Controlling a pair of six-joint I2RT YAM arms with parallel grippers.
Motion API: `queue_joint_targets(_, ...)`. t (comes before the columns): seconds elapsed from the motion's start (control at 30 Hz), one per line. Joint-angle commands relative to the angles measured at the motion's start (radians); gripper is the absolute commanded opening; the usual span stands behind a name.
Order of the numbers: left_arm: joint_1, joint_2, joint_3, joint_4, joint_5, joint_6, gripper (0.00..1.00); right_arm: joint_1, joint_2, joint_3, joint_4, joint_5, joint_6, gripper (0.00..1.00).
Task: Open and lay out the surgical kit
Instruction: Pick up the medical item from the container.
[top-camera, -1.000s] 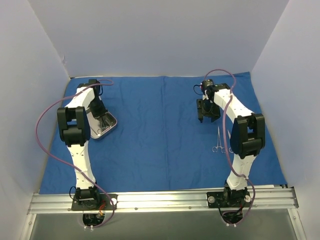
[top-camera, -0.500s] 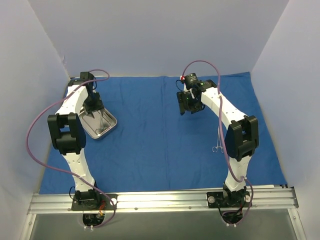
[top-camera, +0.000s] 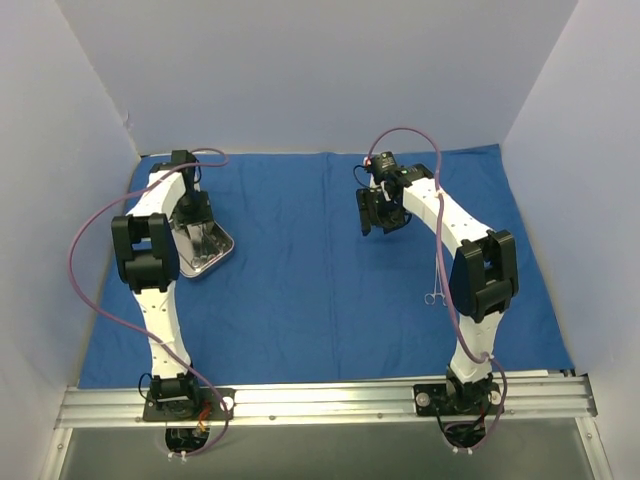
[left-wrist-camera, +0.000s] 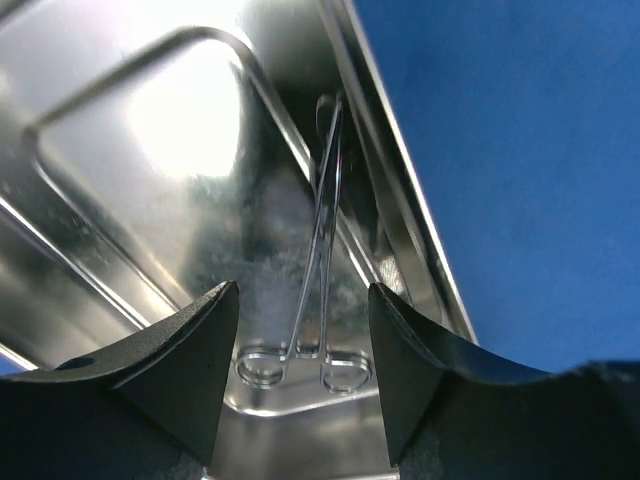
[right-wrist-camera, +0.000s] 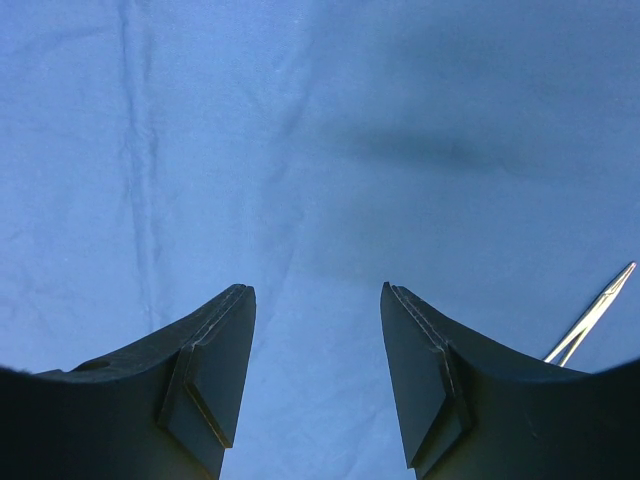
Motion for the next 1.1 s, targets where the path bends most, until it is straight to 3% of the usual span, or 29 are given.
queue_joint_targets(0.0,0.005,0.051,0.094,0.036,-0.039,0.029,0.63,-0.003,-0.028,0.013,-0.027,-0.004,0.015,0.53)
queue_joint_targets(0.4,0.007,0.217,0.211,0.004,-0.174,0.021,0.55,-0.003,0.016,0.046,-0.039,-0.023,0.019,0.53)
queue_joint_targets(0.43,0.007,0.225,0.212,-0.004,-0.179,0.021,0.52,-0.003,0.016,0.045,-0.039,-0.024,0.019,0.53)
queue_joint_targets(0.6,0.022,0.222,0.163,0.004,-0.177,0.015,0.18,-0.003,0.007,0.042,-0.042,-0.023,0.015,0.53)
queue_joint_targets(0.67,0.028,0.205,0.142,0.016,-0.17,0.015,0.12,-0.003,0.006,0.042,-0.042,-0.021,0.014,0.53)
queue_joint_targets(0.7,0.03,0.199,0.127,0.025,-0.16,0.018,0.03,-0.003,0.003,0.04,-0.044,-0.02,0.012,0.53)
queue_joint_targets(1.07,0.042,-0.043,0.085,0.011,-0.104,-0.025,0.02,0.009,0.084,0.163,-0.024,-0.07,-0.011,0.53)
